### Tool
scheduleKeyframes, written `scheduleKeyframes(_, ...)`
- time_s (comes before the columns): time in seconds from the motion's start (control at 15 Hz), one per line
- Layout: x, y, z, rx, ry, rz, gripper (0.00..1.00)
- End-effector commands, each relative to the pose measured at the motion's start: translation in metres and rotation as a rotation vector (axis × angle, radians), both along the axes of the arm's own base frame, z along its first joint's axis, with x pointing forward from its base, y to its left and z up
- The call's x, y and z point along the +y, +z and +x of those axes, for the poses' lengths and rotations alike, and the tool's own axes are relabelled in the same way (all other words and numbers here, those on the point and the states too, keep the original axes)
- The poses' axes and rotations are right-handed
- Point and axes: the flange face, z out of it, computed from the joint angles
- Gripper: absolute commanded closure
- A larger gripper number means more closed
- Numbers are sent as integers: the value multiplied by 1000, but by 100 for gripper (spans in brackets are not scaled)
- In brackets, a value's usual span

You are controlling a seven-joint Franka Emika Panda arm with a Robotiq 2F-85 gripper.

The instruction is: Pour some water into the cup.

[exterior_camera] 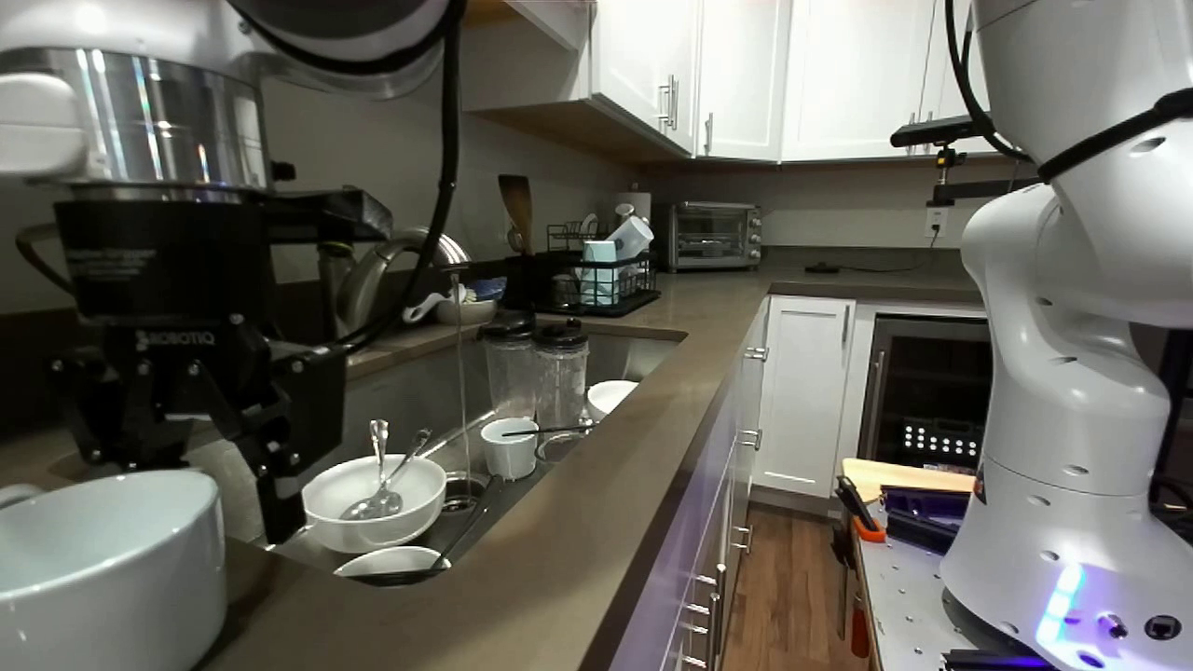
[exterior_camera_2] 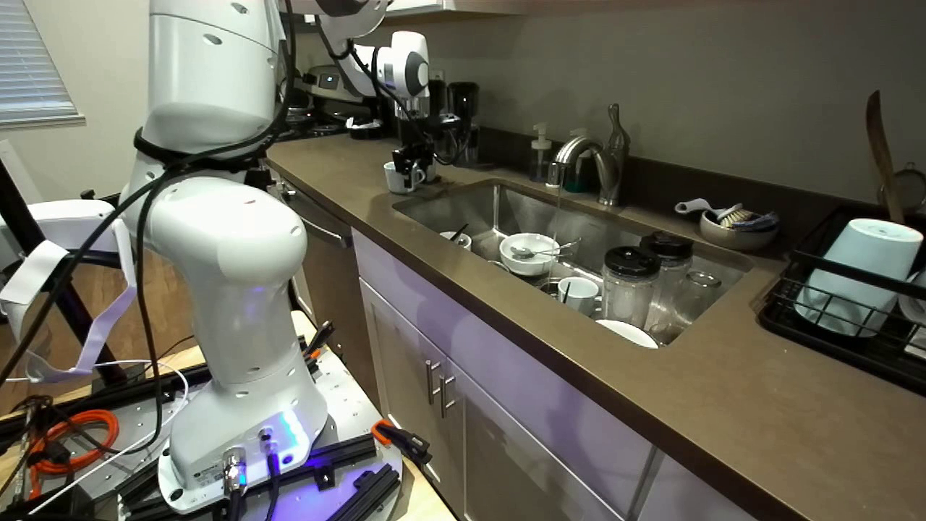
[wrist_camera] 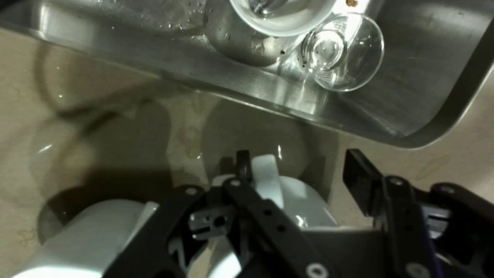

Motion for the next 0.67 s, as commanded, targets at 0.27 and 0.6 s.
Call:
scheduleKeyframes(0.27,3,14,-1,-25,16,12,64)
scheduleKeyframes(0.6,4,19,-3,-33,16,14,62)
